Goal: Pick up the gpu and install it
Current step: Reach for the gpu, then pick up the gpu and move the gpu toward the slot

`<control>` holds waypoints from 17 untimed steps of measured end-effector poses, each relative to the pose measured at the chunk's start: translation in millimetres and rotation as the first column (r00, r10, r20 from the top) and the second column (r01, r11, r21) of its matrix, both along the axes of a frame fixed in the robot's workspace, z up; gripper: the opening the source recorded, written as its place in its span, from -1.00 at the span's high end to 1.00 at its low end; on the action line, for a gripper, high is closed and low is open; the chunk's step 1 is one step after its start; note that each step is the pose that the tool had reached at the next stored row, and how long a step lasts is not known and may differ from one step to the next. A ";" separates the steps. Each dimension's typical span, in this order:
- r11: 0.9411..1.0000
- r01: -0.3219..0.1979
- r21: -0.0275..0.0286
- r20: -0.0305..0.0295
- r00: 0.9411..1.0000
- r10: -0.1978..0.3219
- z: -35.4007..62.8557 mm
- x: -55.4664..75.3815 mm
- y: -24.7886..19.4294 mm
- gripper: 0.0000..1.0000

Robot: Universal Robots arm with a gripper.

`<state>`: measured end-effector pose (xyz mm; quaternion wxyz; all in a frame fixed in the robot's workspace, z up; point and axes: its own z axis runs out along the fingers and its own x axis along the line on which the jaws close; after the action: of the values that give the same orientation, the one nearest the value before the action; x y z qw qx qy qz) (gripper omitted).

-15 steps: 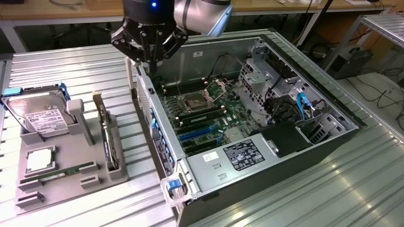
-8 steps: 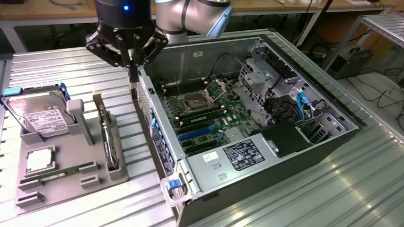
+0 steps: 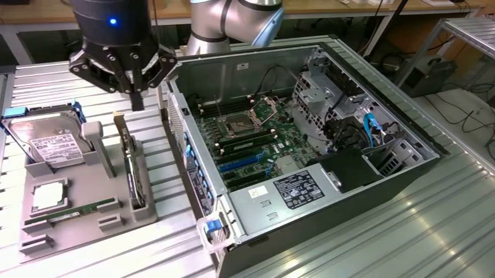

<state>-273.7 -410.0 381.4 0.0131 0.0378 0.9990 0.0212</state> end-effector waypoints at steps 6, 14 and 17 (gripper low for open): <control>1.000 0.000 -0.003 0.000 1.000 0.000 -7.0 -34.4 -2.3 0.79; 1.000 0.001 -0.006 0.000 1.000 -0.001 -8.2 -38.1 -3.1 0.79; 1.000 0.001 -0.005 0.000 1.000 -0.001 -8.3 -38.1 -3.1 0.79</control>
<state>-311.8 -413.0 373.1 0.0132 0.0382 0.9990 0.0185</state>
